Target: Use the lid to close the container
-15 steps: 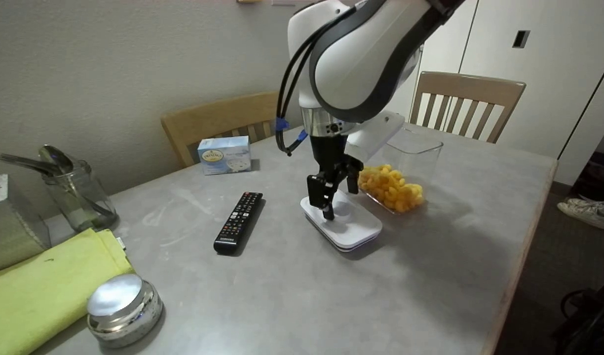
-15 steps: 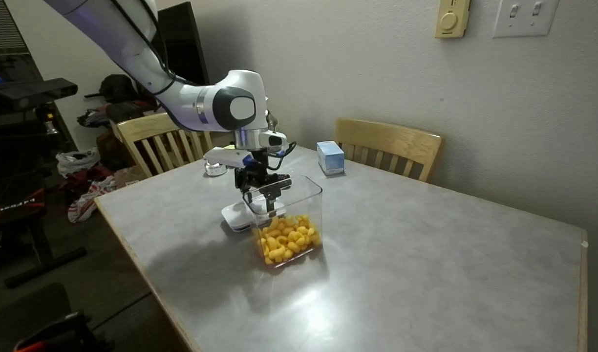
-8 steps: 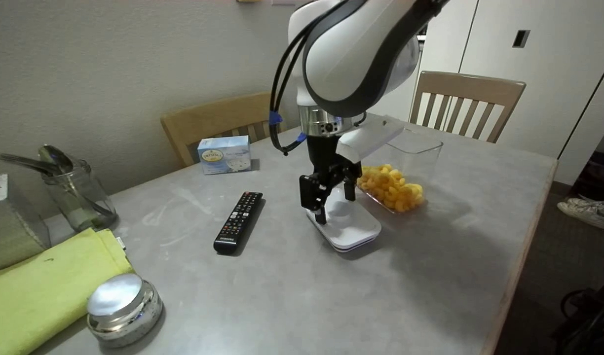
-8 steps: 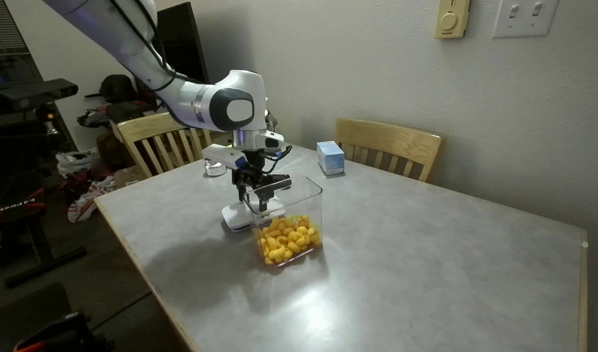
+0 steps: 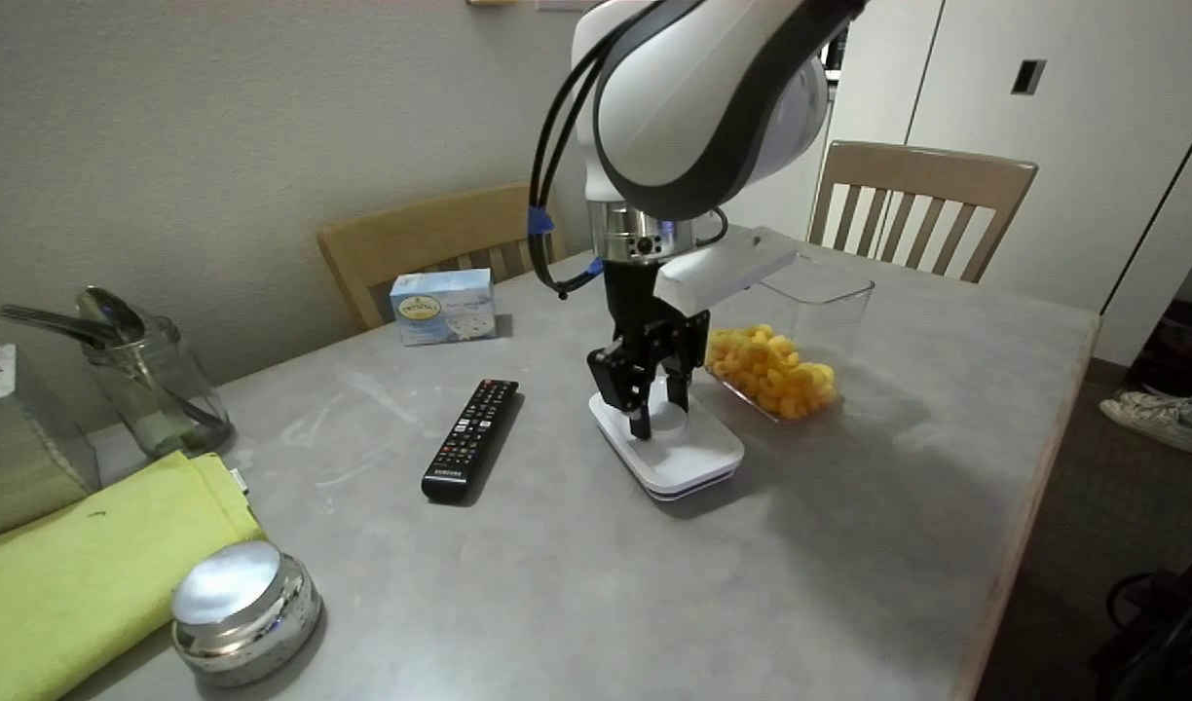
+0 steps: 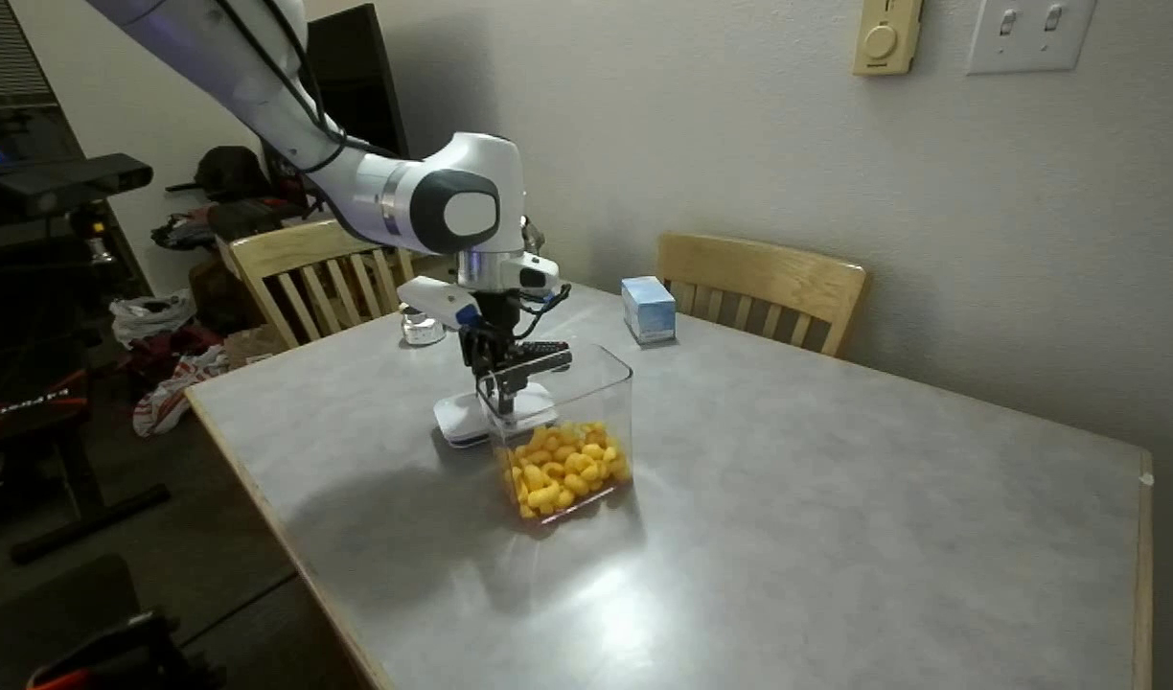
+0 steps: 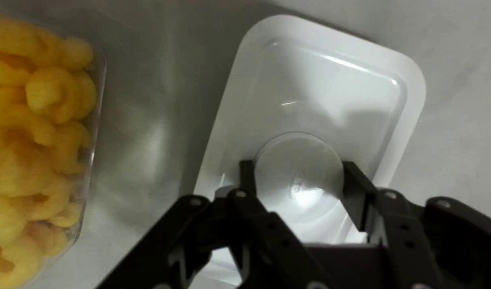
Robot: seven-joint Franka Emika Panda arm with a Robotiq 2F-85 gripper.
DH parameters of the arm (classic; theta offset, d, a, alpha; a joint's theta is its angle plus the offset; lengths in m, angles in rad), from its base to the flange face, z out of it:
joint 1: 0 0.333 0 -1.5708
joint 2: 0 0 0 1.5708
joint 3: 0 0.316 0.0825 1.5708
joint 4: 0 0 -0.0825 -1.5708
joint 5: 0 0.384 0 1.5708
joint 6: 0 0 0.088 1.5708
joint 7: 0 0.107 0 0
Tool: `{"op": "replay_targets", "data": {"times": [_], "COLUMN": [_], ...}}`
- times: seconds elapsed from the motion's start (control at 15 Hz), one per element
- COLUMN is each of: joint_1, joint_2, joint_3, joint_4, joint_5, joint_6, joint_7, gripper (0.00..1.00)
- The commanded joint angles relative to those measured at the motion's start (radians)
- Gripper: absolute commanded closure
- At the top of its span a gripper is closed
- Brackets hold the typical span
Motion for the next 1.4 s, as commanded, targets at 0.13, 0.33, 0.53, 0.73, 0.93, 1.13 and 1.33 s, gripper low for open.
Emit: {"op": "replay_targets", "data": {"times": [0.13, 0.33, 0.53, 0.73, 0.93, 1.13, 1.33], "joint_1": [-0.011, -0.018, -0.031, -0.049, -0.078, -0.093, -0.098], "joint_2": [-0.002, -0.017, -0.033, -0.044, -0.058, -0.067, -0.078], "joint_3": [0.008, 0.011, 0.021, 0.032, 0.051, 0.056, 0.051], "joint_4": [-0.008, -0.013, -0.007, 0.009, 0.022, 0.039, 0.048], "joint_5": [0.010, -0.006, -0.024, -0.063, -0.094, -0.119, -0.130], "joint_6": [0.005, 0.009, -0.011, -0.055, -0.111, -0.163, -0.167], "joint_7": [0.000, -0.051, -0.147, -0.301, -0.460, -0.555, -0.576], "gripper": [0.71, 0.71, 0.71, 0.71, 0.71, 0.71, 0.71]}}
